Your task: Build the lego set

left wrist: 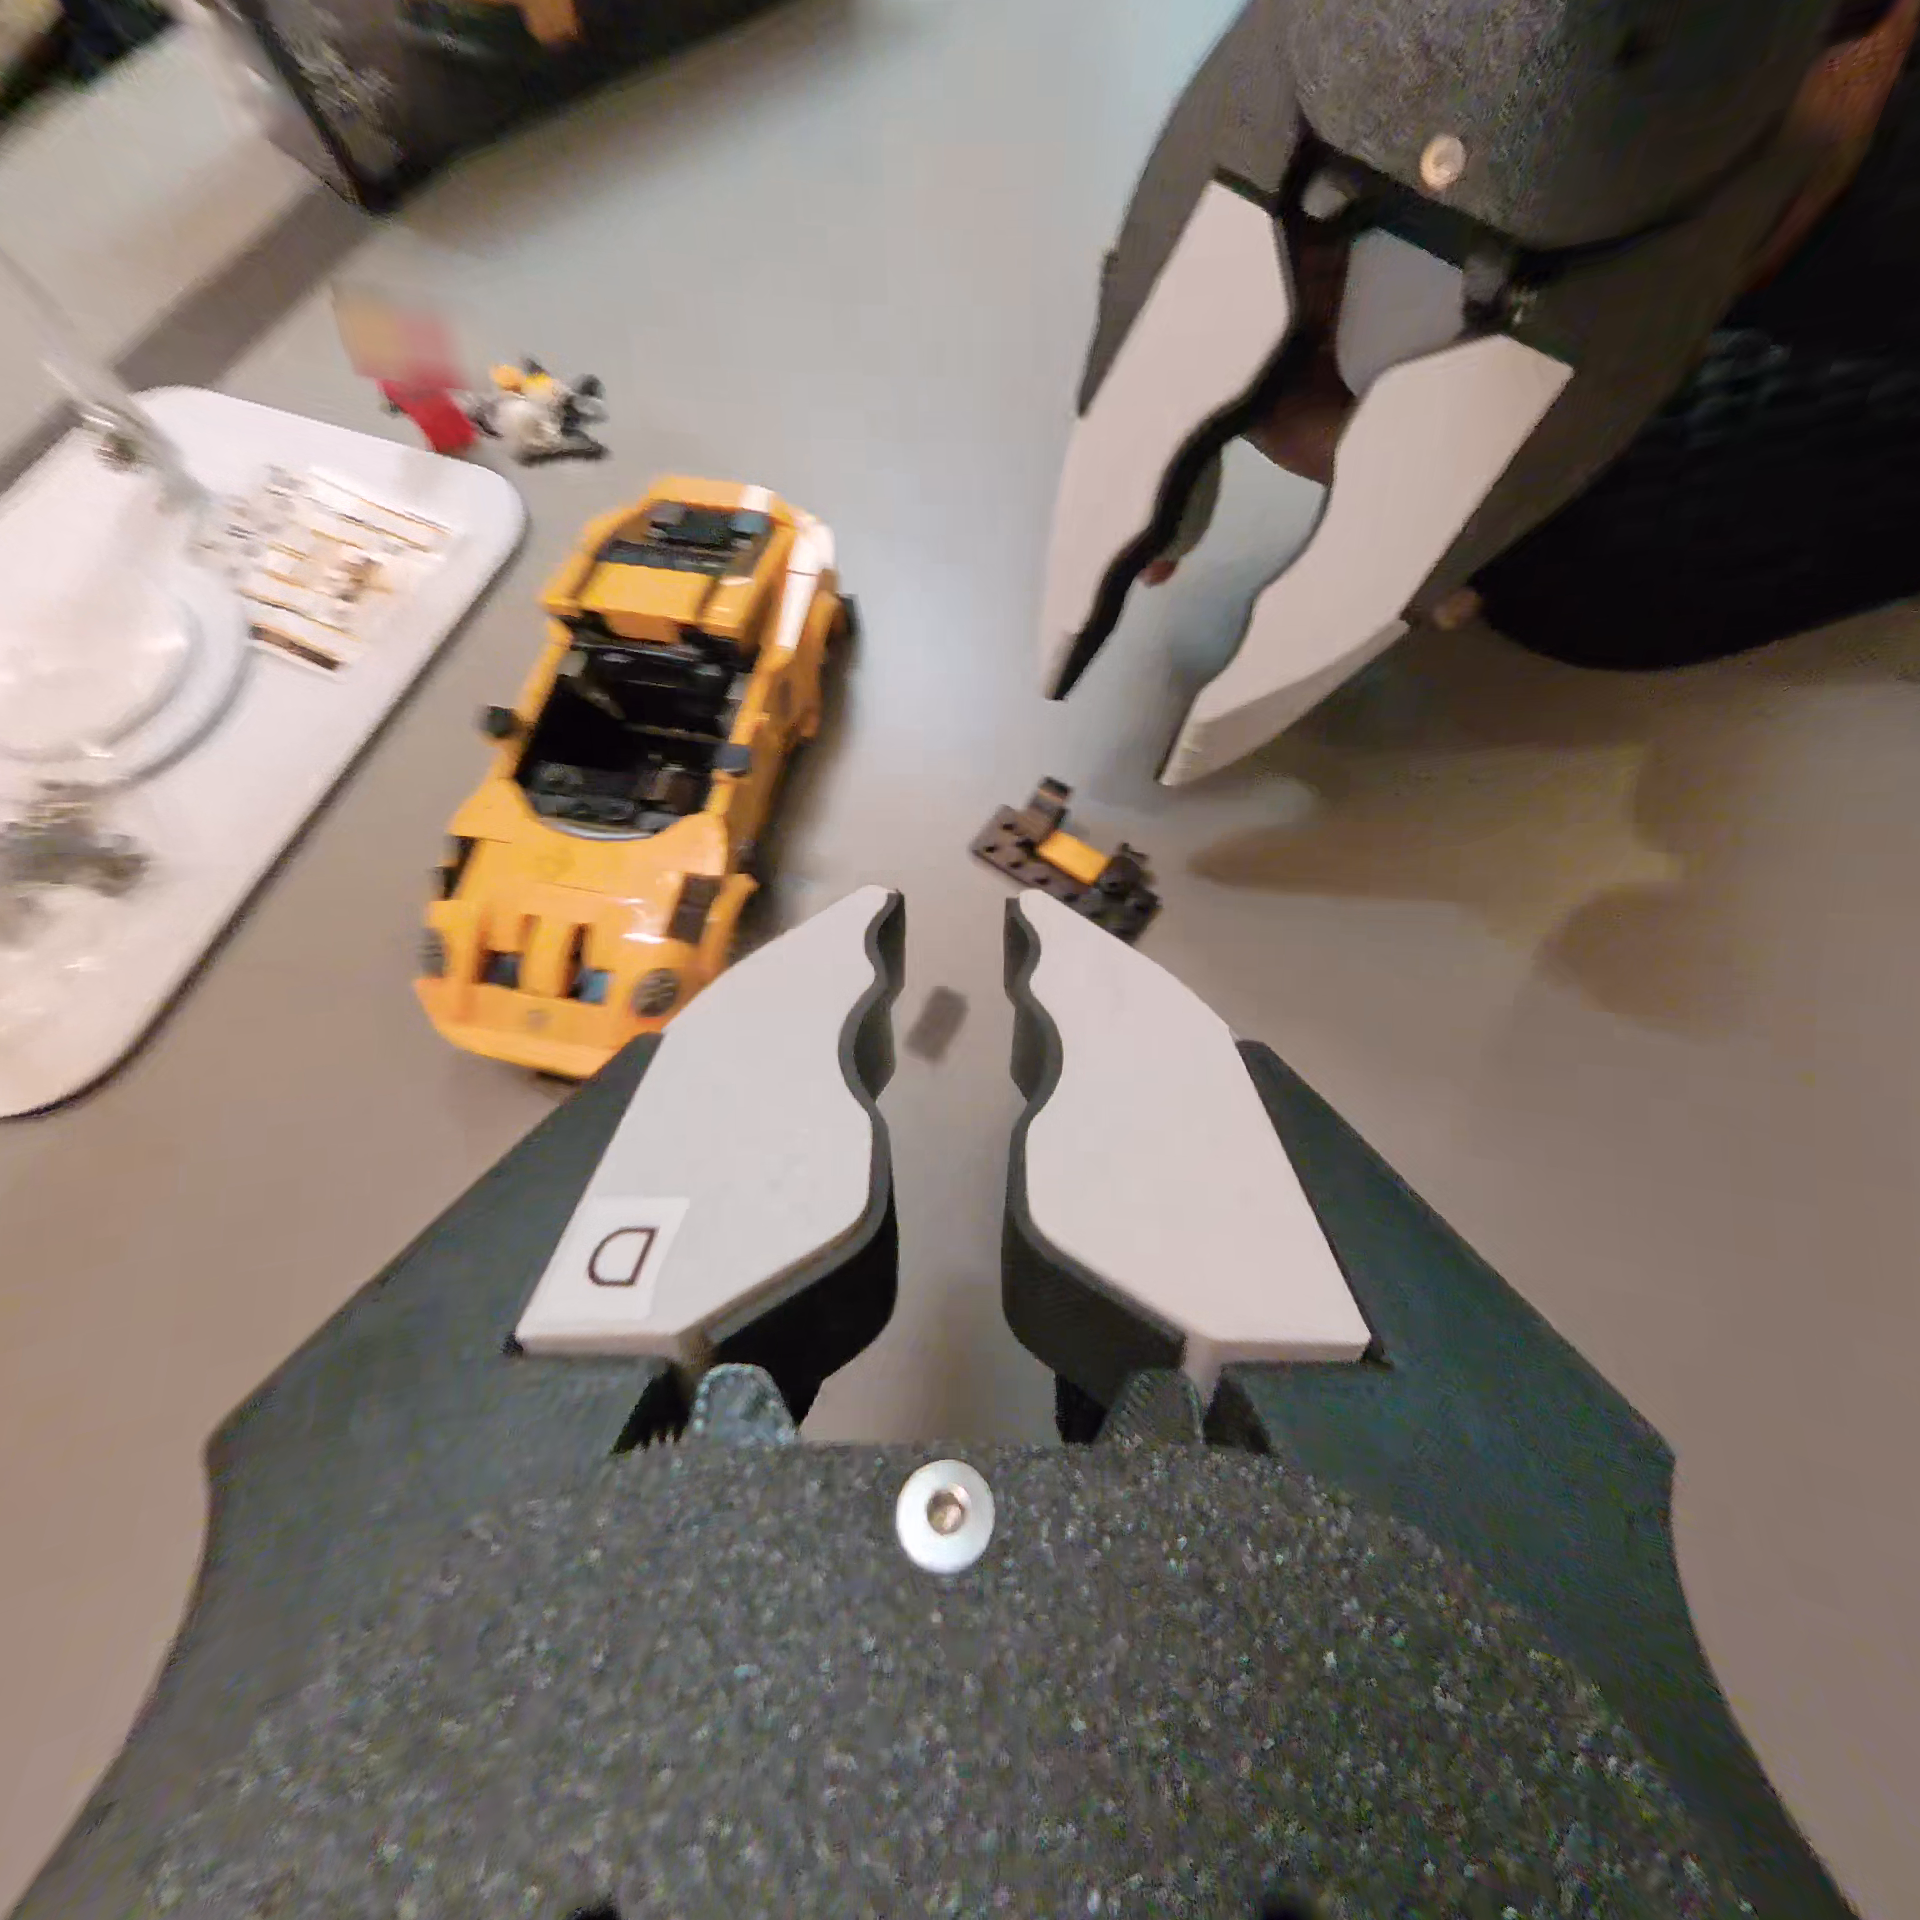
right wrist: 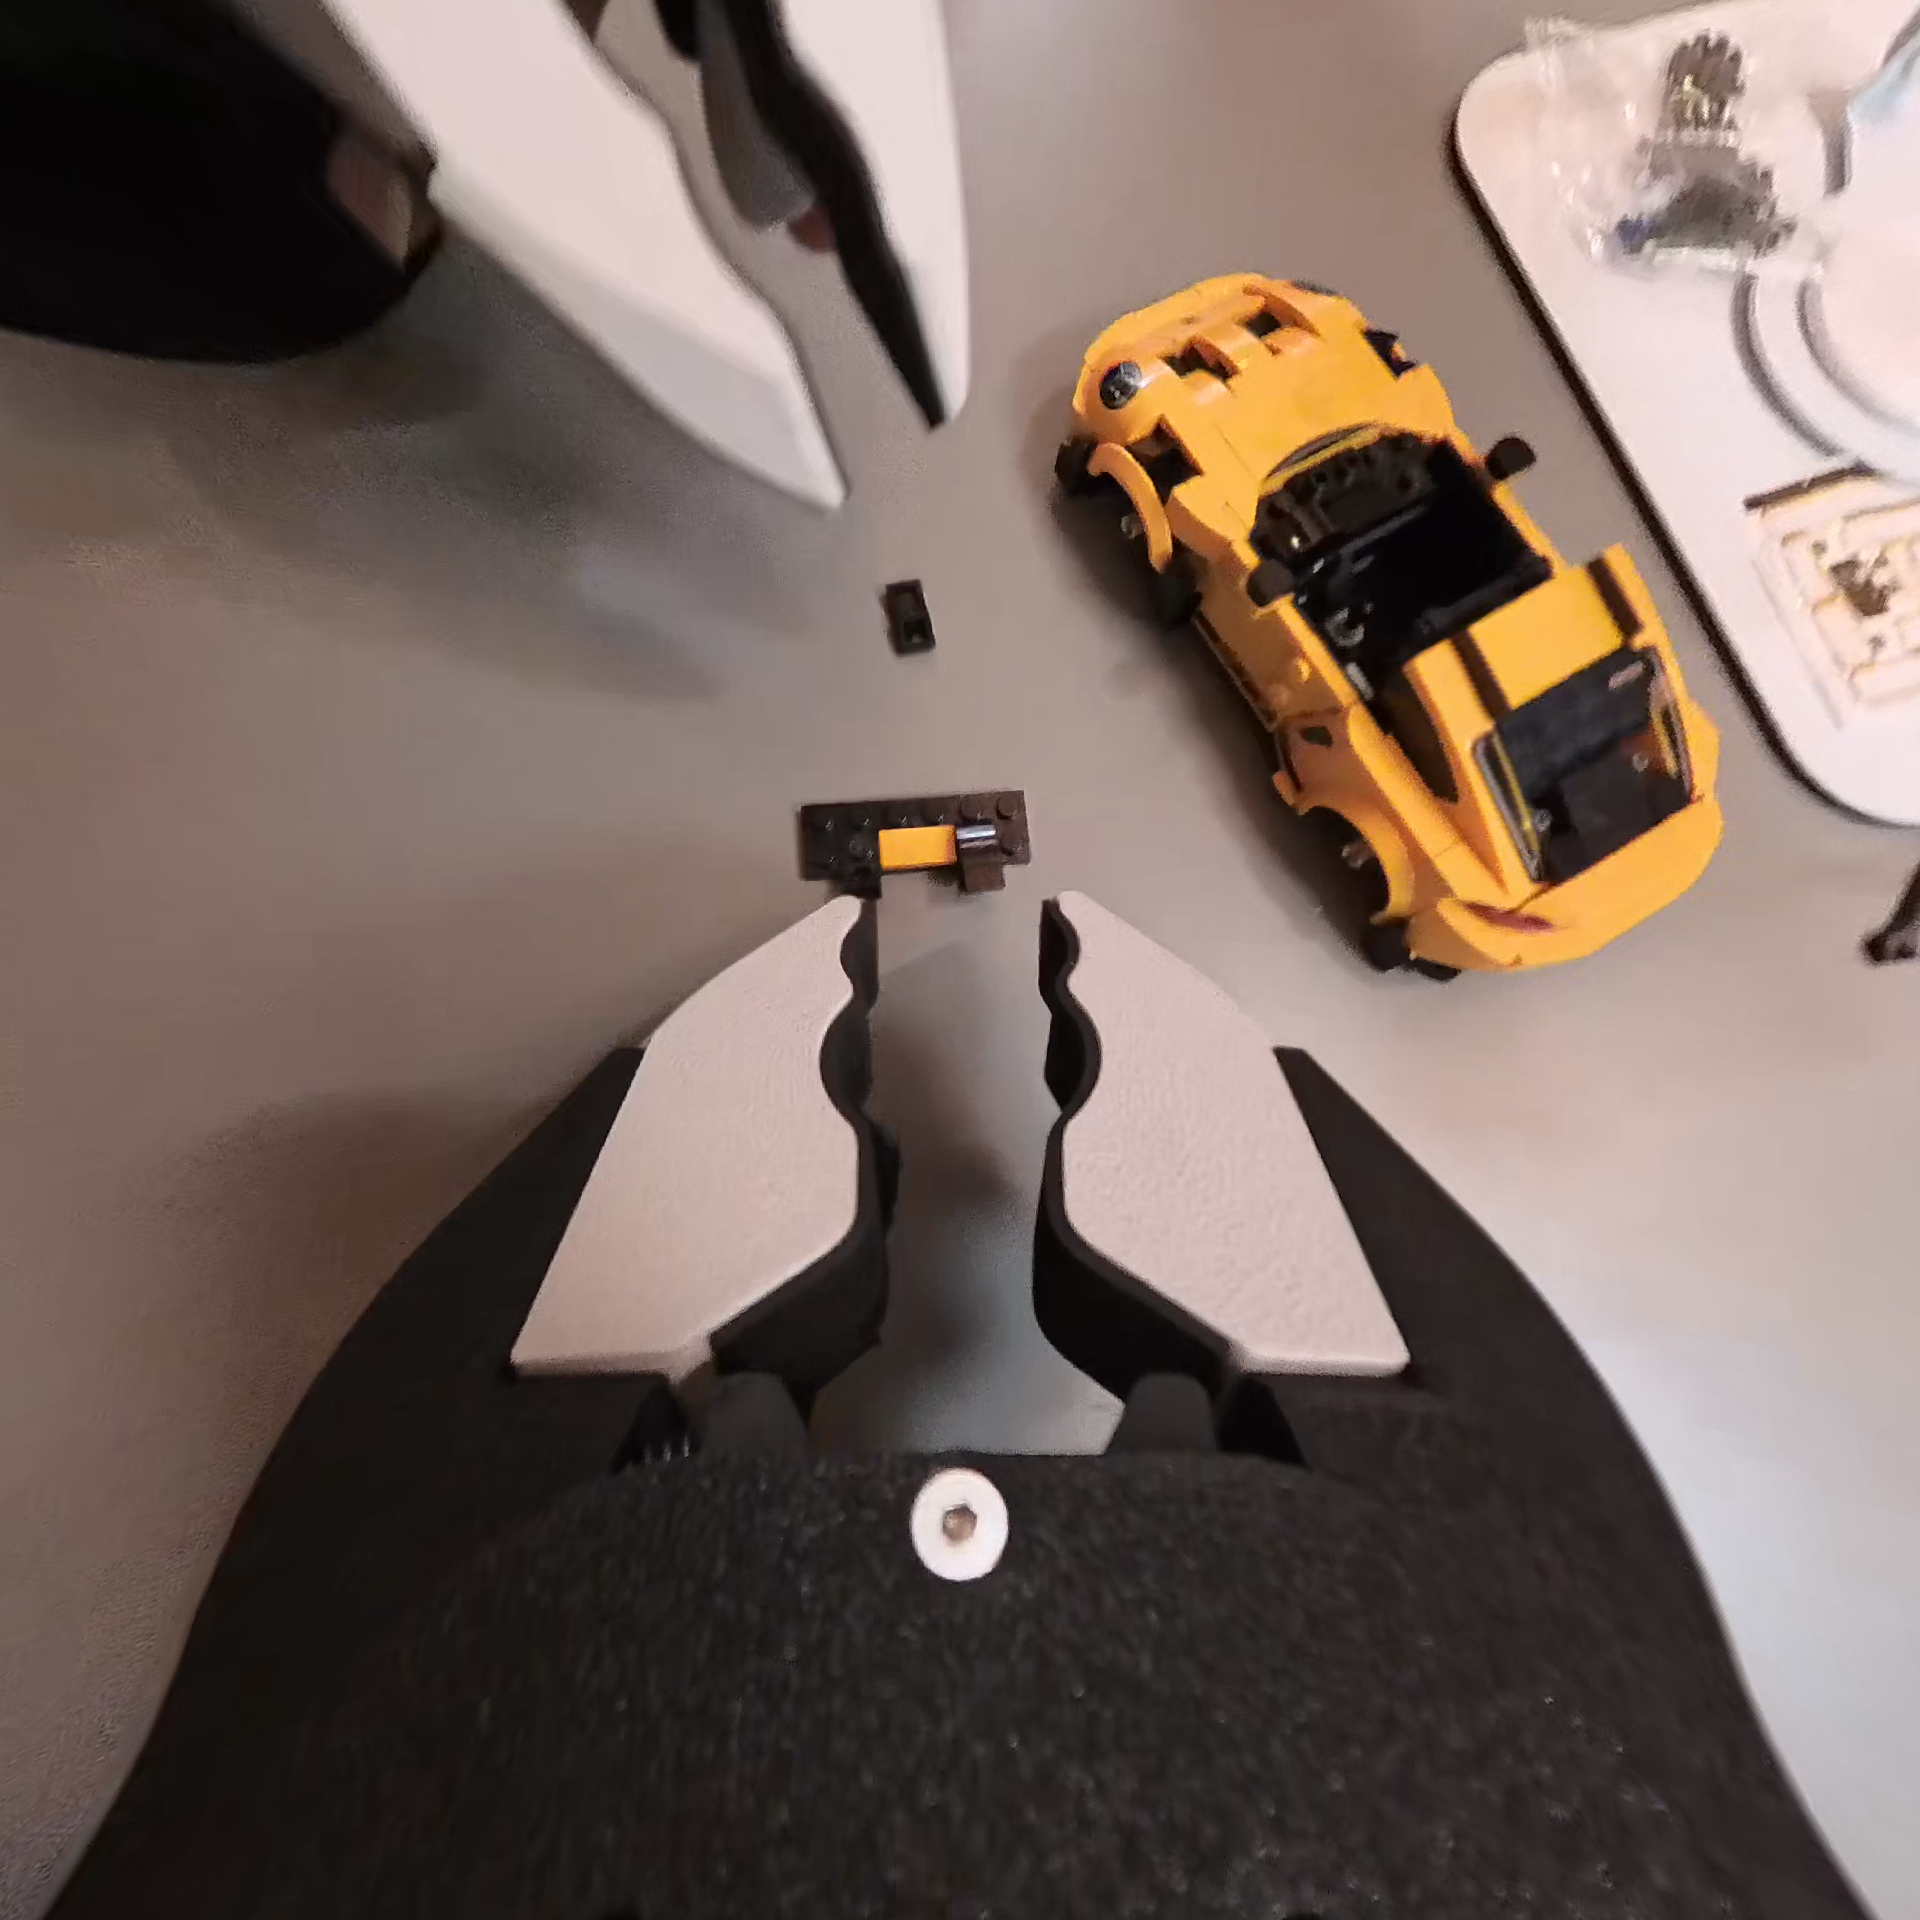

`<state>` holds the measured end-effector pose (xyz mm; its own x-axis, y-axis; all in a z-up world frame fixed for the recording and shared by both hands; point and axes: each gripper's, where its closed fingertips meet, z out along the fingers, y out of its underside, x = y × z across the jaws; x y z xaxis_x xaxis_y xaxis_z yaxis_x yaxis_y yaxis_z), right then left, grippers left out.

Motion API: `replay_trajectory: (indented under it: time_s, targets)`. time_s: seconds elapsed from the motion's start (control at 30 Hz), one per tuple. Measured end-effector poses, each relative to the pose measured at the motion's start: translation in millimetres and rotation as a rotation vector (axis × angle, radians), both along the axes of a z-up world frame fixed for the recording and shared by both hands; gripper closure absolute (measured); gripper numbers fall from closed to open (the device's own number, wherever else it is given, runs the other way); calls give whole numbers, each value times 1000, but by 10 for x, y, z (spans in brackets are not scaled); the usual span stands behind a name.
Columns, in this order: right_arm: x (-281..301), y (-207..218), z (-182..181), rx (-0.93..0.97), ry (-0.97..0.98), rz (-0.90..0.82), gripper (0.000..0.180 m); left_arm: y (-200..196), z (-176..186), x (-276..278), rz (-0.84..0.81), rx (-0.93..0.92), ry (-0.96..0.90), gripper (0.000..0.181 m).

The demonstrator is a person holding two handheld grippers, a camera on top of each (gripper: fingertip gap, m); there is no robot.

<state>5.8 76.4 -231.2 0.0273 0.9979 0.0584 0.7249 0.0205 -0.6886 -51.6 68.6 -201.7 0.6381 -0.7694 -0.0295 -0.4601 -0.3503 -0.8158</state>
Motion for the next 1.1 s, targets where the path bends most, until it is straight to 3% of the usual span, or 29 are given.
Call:
replay_trajectory:
  time_s: [0.17,0.33,0.57,0.7,0.87,1.1]
  targets:
    - [-239,-26,71,-9,39,51,151,107,68,-355,68,35,1,164]
    - [-501,-104,-52,-28,-86,108,157,237,16,-654,132,72,44,165]
    - [-679,-67,-238,-15,-273,222,162,230,16,-664,109,74,30,167]
    - [-666,-70,-251,-24,-261,220,172,199,85,-637,90,82,-9,168]
    - [-536,-130,101,-19,0,118,172,76,152,-430,26,51,-83,170]
    - [-321,-352,570,171,314,-61,172,-242,268,160,-143,-41,-297,167]
